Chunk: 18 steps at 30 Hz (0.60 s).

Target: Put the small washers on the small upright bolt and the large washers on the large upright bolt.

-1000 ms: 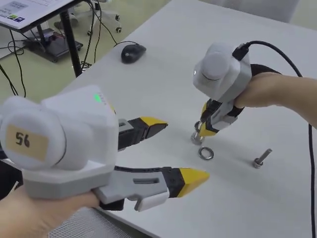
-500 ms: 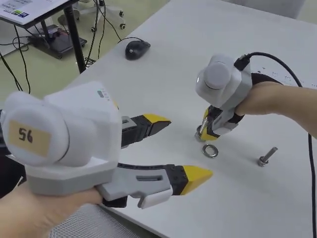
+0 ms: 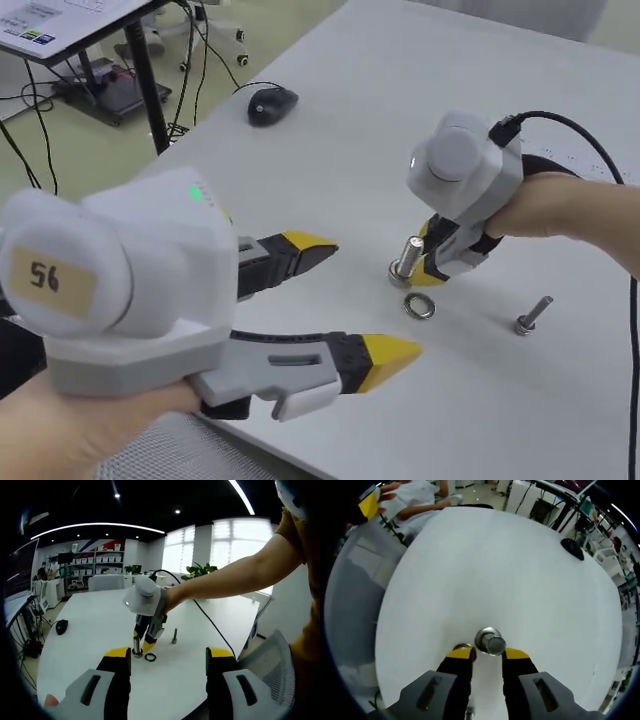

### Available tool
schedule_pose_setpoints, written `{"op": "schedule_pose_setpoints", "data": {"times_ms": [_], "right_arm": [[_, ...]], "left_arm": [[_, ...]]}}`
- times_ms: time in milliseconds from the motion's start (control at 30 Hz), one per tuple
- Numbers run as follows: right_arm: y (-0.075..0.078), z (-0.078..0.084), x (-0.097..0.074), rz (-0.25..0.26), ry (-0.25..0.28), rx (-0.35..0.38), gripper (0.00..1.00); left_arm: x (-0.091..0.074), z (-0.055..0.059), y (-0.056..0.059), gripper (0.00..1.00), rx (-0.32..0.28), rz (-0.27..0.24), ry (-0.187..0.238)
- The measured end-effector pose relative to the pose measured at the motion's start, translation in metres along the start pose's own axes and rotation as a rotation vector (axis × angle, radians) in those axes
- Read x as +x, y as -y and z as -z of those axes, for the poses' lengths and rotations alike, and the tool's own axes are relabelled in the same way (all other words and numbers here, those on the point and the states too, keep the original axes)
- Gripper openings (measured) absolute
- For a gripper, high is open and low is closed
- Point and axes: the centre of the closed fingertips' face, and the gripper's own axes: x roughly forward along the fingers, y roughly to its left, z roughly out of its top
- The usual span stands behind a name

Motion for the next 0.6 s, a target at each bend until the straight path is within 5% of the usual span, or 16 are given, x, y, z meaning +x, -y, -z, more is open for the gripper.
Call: {"op": "schedule_pose_setpoints", "data": {"times_ms": [600], "right_arm": [[-0.025,0.020,0.002,-0.031,-0.009,0.060,0.26]], "left_arm": [[-0.001,-0.005,0.009,0.59,0.015,0.009,0.013]]}}
